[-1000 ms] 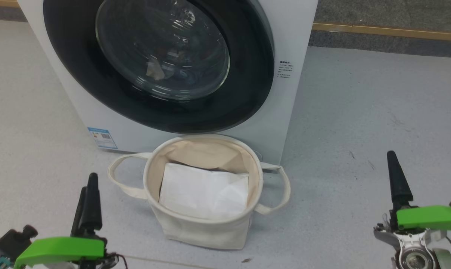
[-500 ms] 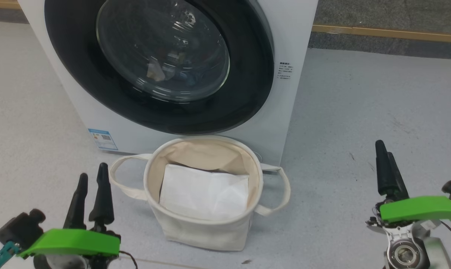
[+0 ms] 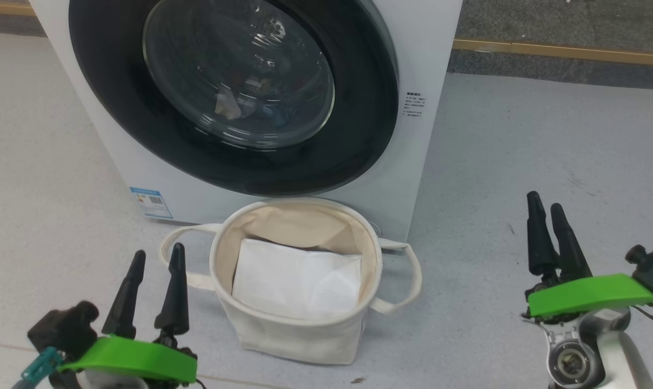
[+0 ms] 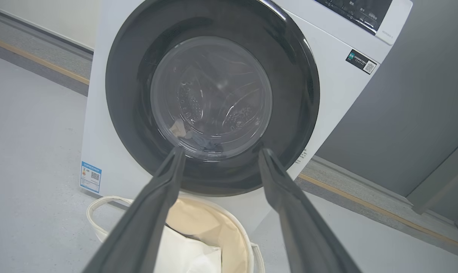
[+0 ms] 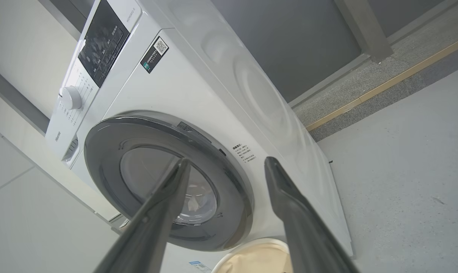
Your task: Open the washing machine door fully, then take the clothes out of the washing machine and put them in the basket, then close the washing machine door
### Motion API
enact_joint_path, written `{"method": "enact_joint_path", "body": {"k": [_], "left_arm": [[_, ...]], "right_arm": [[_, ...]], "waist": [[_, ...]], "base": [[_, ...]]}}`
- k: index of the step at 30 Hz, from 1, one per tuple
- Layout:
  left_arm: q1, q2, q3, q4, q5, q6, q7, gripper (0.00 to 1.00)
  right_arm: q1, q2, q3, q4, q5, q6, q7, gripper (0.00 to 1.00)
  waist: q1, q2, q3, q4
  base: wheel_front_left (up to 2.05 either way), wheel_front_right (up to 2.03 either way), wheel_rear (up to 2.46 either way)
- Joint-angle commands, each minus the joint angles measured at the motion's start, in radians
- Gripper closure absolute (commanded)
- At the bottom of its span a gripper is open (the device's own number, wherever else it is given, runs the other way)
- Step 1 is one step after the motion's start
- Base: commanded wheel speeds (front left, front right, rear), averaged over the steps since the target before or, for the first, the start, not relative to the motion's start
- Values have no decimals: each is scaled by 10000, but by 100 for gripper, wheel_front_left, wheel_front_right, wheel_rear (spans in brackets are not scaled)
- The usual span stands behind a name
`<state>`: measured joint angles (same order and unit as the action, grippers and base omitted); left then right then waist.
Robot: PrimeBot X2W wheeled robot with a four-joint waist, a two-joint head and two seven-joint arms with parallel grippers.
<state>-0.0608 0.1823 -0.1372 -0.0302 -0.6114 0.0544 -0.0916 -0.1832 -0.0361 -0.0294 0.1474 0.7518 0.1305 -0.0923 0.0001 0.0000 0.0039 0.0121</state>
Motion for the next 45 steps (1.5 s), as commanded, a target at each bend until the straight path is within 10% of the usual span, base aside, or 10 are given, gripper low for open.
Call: {"method": "enact_joint_path", "body": {"k": [1, 27, 45], "left_arm": [[-394, 288, 93, -388, 496, 118, -191, 0], [-726, 609, -1067, -180, 3982, 968, -764, 0], [-571, 50, -979, 70, 4637, 1738, -885, 0]], "right_arm": [[-661, -89, 242, -442, -449, 1, -178, 0], [-1089, -129, 844, 115, -3536, 2, -686, 0], [-1271, -133, 740, 839, -3138, 2, -600, 0]], "waist": [[0, 0, -12, 13], [0, 0, 372, 39], [0, 0, 477, -47]], "base": [[0, 0, 0], [0, 0, 0], [0, 0, 0]]}}
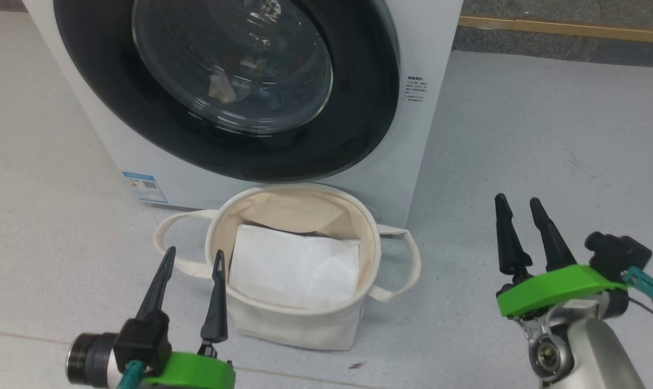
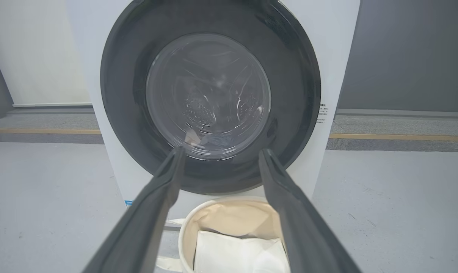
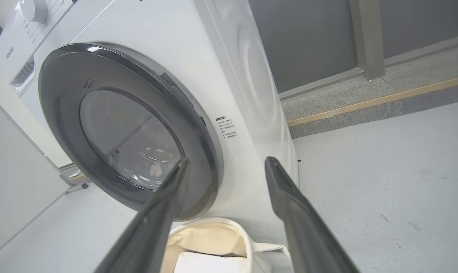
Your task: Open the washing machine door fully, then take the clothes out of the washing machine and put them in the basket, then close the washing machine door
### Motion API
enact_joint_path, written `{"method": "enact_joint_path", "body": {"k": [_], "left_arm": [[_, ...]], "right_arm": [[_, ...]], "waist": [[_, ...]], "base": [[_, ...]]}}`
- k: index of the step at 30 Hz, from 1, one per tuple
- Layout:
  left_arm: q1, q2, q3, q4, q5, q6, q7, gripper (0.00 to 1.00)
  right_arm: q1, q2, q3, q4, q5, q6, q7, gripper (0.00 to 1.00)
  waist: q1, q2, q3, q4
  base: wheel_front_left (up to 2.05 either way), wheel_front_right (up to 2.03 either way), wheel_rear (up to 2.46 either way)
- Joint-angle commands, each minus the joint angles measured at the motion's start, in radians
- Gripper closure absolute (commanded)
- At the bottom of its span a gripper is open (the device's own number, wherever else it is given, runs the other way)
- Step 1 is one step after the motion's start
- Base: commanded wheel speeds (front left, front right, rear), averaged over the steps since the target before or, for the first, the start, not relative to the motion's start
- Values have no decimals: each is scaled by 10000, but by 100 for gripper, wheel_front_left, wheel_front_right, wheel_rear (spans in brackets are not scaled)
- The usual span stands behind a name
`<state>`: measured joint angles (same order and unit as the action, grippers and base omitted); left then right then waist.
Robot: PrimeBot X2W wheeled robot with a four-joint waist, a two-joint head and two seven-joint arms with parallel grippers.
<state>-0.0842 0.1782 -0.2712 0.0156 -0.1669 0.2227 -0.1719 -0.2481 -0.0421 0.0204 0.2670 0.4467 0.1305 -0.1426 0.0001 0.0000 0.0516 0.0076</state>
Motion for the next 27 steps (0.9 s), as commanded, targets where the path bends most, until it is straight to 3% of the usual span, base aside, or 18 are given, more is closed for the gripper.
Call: {"method": "enact_joint_path", "body": {"k": [1, 8, 12, 27], "left_arm": [[-325, 93, 335, -399, 294, 93, -133, 0], [-303, 166, 61, -359, 1131, 332, -440, 0], [-295, 186, 33, -291, 1214, 409, -488, 0], [-202, -227, 464, -253, 79, 469, -300, 0]], "right_arm": [[-660, -75, 273, -340, -382, 2, -165, 0], [-804, -82, 394, -170, -2553, 2, -581, 0], [-785, -82, 417, 8, -3019, 2, -618, 0], [-775, -82, 641, 516, -2169, 2, -536, 0]], "waist": [[0, 0, 6, -18], [0, 0, -31, -26], [0, 0, -50, -14], [0, 0, -23, -52]], "base": [[0, 0, 0], [0, 0, 0], [0, 0, 0], [0, 0, 0]]}}
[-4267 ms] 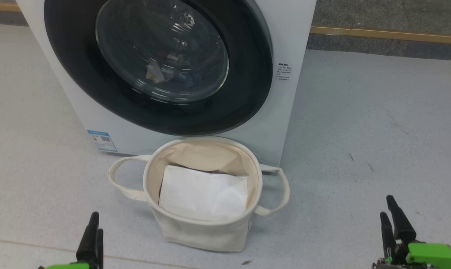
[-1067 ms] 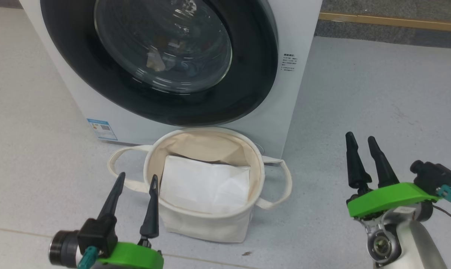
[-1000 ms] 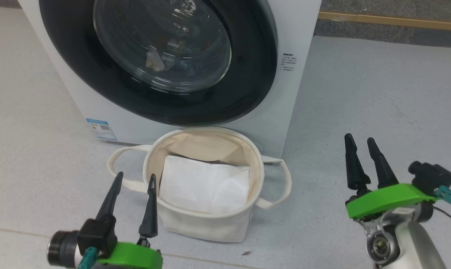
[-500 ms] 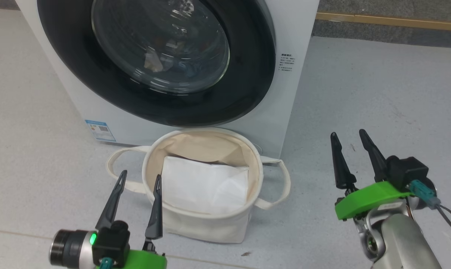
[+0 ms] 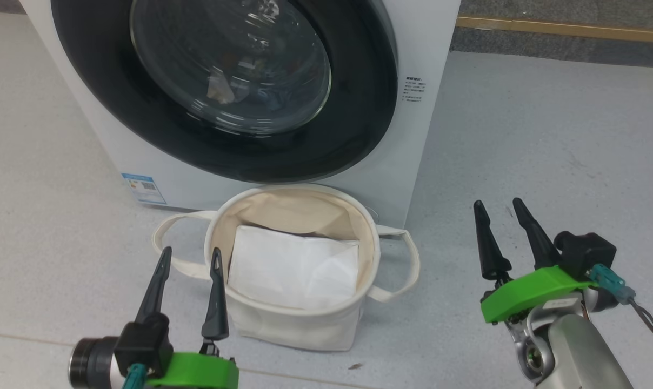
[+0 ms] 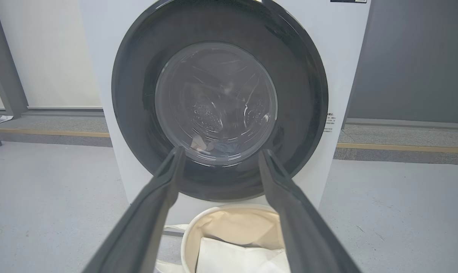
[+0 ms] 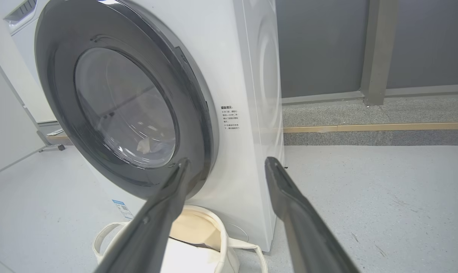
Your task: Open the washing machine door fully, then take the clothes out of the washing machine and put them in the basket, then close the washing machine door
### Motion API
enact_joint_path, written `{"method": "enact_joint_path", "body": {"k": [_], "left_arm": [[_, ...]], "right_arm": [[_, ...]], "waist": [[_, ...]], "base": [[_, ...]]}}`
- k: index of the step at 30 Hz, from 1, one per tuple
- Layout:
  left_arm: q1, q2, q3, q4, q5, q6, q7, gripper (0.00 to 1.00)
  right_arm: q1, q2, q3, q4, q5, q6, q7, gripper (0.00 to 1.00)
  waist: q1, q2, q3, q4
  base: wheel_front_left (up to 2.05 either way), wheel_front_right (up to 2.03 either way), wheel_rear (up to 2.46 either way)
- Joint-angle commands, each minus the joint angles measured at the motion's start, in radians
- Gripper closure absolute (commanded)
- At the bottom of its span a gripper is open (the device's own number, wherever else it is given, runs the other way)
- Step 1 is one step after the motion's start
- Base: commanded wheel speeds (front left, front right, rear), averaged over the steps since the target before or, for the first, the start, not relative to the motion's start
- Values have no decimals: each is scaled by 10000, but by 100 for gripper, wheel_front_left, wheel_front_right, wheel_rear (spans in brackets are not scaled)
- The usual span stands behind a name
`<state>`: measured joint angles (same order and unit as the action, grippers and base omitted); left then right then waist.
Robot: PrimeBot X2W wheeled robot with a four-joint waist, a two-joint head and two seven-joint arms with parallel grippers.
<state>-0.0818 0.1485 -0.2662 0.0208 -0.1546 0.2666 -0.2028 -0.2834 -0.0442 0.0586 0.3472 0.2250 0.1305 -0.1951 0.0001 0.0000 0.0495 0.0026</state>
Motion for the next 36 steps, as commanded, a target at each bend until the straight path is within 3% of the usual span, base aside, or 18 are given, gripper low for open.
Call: {"method": "enact_joint_path", "body": {"k": [1, 36], "left_arm": [[-220, 73, 412, -287, -57, 34, 24, 0], [-107, 214, 40, -122, -156, 154, 192, 0]], "right_arm": [[-425, -61, 258, -270, 76, 2, -26, 0], [-382, -60, 369, -329, -230, 2, -348, 0]], "waist": [[0, 0, -7, -5], [0, 0, 0, 73]], "base": [[0, 0, 0], [0, 0, 0]]}}
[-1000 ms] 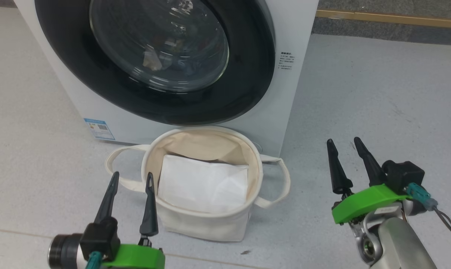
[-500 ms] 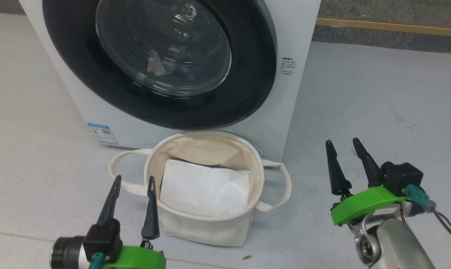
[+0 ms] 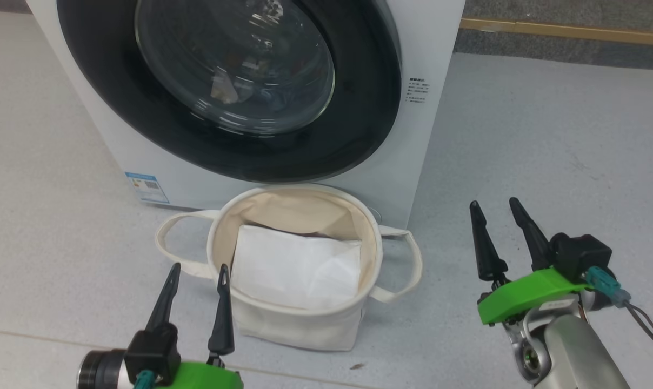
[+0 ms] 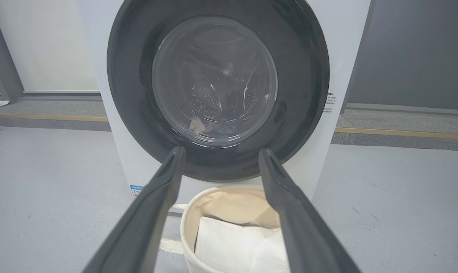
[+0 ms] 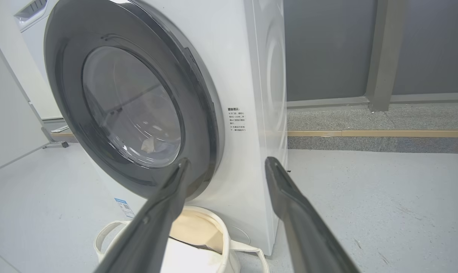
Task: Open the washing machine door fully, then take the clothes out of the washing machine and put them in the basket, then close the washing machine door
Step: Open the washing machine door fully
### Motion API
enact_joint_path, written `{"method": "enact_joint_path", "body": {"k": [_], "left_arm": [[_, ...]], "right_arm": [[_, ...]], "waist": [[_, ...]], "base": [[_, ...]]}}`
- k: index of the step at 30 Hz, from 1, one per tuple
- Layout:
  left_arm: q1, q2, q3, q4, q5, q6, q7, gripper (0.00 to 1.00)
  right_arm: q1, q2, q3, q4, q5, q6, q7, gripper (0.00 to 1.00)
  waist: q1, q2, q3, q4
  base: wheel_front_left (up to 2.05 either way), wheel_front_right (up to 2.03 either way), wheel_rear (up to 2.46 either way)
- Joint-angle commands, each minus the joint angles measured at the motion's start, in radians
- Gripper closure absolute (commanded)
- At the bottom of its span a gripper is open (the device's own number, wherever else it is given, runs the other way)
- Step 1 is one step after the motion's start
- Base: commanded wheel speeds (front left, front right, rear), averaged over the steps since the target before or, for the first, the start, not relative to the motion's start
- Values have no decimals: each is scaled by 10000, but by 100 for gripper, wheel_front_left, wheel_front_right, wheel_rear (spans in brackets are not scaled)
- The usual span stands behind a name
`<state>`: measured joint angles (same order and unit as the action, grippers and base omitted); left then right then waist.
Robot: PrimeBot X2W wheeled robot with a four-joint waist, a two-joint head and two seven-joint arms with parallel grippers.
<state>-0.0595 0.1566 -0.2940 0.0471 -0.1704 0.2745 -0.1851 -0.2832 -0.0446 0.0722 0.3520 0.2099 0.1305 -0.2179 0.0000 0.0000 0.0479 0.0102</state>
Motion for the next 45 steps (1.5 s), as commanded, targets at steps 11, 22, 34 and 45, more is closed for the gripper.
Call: {"method": "enact_joint_path", "body": {"k": [11, 22, 34, 45], "left_arm": [[-464, 130, 220, -518, 37, 176, 88, 0], [-900, 28, -34, -503, 204, 258, 90, 0], [-1798, -290, -465, -262, 423, 271, -64, 0], [-2525, -626, -802, 245, 379, 275, -362, 0]], "right_arm": [[-484, -57, 412, -761, 17, 2, -274, 100], [-1816, -56, -166, -45, 5844, 2, 511, 100], [-4826, -75, -1664, 1475, 11127, 2, 4295, 100], [-7612, -712, -3030, 4253, 14090, 2, 7659, 100]], "waist": [[0, 0, 408, -39], [0, 0, 1367, -21], [0, 0, 2762, 394], [0, 0, 3821, 824]], "base": [[0, 0, 0], [0, 0, 0], [0, 0, 0], [0, 0, 0]]}}
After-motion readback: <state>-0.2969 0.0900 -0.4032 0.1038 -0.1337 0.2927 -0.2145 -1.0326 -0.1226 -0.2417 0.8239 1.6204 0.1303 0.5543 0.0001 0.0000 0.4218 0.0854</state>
